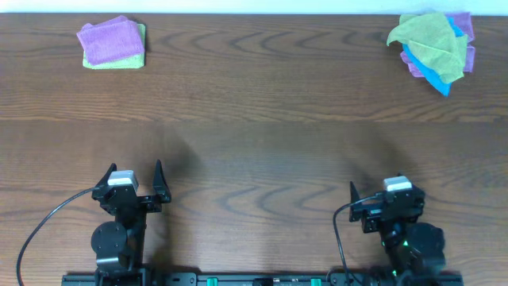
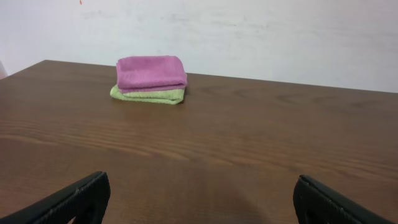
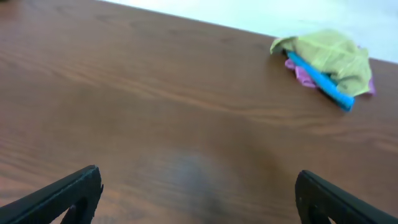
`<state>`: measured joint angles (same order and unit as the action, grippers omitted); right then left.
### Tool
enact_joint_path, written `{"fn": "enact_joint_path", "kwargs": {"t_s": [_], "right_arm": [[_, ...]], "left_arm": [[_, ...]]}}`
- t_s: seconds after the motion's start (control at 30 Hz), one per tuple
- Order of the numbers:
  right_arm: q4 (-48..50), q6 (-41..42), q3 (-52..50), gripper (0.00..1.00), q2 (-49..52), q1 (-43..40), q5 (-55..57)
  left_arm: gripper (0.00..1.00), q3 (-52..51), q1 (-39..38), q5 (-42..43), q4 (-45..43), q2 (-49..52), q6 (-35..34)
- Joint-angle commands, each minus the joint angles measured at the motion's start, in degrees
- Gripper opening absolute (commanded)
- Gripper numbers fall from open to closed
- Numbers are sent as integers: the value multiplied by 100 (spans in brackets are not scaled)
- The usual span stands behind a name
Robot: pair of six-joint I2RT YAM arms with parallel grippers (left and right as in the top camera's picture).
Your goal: Fold the cloth
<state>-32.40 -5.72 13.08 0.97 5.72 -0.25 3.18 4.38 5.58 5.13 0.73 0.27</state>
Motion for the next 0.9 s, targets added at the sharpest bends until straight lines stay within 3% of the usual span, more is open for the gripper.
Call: {"fn": "enact_joint_path", "kwargs": {"t_s": [0.0,0.87], "right_arm": [[107,-59,-262,99,-66,-50,70],[284,-101,-498,99,-66,-55,302]], "left_arm": [[96,-210,-17,-44,46,-48,103],[95,-210,-17,-44,46,-48,103]]}}
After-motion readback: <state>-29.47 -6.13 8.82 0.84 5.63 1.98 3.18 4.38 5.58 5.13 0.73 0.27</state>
